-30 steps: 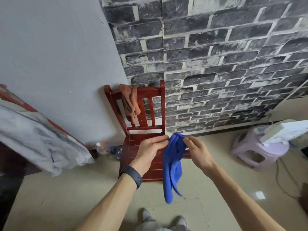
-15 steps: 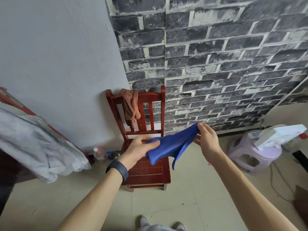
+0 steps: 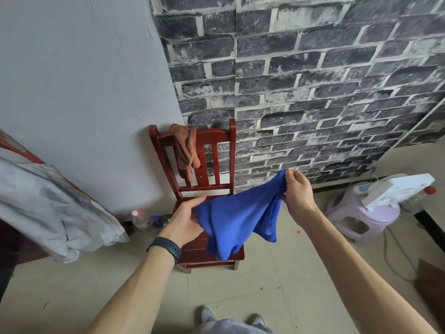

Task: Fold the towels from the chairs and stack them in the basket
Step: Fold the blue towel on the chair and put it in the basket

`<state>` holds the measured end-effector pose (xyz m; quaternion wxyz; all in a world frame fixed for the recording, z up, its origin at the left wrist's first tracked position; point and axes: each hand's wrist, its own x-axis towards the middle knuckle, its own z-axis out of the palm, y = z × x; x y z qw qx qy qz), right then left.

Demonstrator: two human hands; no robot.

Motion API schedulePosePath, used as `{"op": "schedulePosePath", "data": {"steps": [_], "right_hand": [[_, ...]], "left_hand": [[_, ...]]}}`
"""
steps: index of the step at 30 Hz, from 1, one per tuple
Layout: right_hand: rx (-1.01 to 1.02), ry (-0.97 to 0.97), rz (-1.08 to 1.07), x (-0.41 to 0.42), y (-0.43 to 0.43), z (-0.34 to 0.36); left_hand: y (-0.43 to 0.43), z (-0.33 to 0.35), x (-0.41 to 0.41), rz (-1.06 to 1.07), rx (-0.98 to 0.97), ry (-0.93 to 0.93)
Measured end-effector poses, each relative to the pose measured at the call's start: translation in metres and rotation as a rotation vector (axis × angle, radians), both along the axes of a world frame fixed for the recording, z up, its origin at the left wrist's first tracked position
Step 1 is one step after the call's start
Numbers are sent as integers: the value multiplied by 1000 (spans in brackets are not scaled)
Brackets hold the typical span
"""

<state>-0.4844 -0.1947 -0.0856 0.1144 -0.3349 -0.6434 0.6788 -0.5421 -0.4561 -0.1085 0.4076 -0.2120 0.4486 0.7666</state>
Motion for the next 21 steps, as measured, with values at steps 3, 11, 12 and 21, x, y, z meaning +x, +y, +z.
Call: {"op": "schedulePosePath", "data": {"steps": [3, 11, 12, 21], "right_hand": [[-30, -13, -41, 1, 8, 2], [92, -83, -35, 4, 24, -19], [105, -92, -43, 4, 26, -22], [79, -181, -21, 10, 32, -53]], "left_hand": [[-8, -3, 1, 11, -135, -102], [-53, -9, -20, 224, -278, -229], [-58, -10, -21, 186, -301, -242], [-68, -3, -18, -35, -632, 2]]}}
